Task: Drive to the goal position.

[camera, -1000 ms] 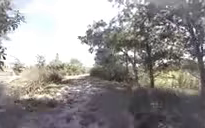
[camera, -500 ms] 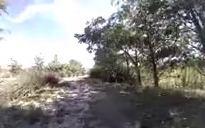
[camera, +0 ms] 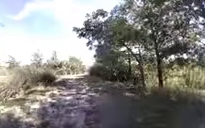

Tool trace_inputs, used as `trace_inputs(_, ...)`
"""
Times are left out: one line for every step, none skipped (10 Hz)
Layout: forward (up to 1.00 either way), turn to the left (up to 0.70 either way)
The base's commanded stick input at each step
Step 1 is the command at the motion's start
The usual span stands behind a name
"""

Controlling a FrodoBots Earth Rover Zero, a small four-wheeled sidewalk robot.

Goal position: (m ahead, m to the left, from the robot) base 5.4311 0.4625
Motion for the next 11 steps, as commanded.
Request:
trace_inputs(0.85, 0.00)
trace_inputs(0.85, 0.00)
trace_inputs(0.85, 0.00)
trace_inputs(0.85, 0.00)
trace_inputs(0.85, 0.00)
trace_inputs(0.85, 0.00)
trace_inputs(0.85, 0.00)
trace_inputs(0.85, 0.00)
trace_inputs(0.85, 0.00)
trace_inputs(0.85, 0.00)
trace_inputs(0.85, 0.00)
